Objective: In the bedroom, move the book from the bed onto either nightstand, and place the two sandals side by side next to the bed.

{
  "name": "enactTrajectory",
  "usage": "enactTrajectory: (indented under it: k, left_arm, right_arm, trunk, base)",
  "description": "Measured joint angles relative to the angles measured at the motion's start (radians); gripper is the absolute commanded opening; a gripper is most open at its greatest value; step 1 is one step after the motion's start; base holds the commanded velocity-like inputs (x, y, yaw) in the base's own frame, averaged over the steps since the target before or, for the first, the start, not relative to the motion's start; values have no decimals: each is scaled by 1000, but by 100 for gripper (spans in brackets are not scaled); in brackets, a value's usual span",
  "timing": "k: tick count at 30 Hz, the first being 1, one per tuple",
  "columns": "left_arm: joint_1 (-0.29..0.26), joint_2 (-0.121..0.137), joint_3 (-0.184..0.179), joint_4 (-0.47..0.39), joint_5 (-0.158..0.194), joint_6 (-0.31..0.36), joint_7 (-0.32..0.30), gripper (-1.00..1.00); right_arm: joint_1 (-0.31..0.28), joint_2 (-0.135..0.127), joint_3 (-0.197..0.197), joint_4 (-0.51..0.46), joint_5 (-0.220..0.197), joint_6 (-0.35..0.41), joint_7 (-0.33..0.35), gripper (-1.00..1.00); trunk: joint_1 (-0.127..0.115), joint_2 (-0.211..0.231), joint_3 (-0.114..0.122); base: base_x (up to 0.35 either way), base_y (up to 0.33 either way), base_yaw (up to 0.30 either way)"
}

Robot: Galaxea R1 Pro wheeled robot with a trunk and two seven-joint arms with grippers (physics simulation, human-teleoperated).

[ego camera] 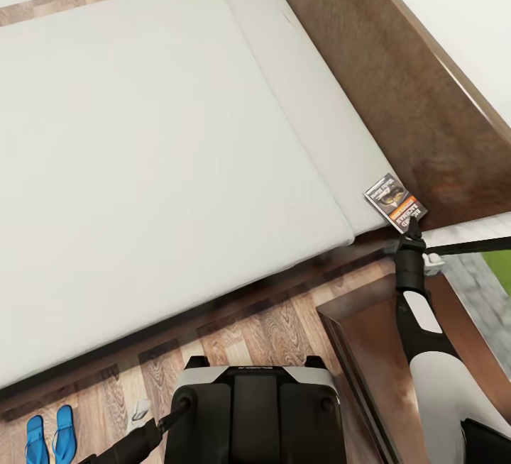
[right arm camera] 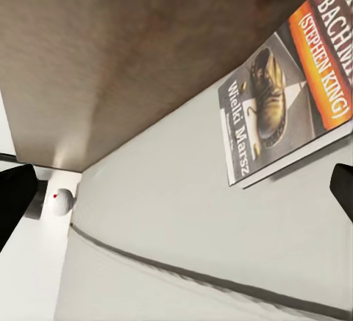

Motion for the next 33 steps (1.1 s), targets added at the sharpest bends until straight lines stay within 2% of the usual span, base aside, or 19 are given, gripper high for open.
enactTrajectory:
  k: [9,27,33]
  left_arm:
    - [0,0,0,0,-1,2,-1,100]
    - [0,0,0,0,-1,3,0,100]
    - [0,1,0,0,-2,1,-5,100]
  right_arm:
    - [0,-1,-20,0,0,0,0,100]
    - [0,-1,-20,0,0,0,0,100]
    - [0,0,-20,0,2,0,0,100]
  trunk:
    - [34,-63,-28]
    - [104,-189,-85]
    - [104,-189,-85]
  base:
    - [0,0,0]
    - [0,0,0]
    - [0,0,0]
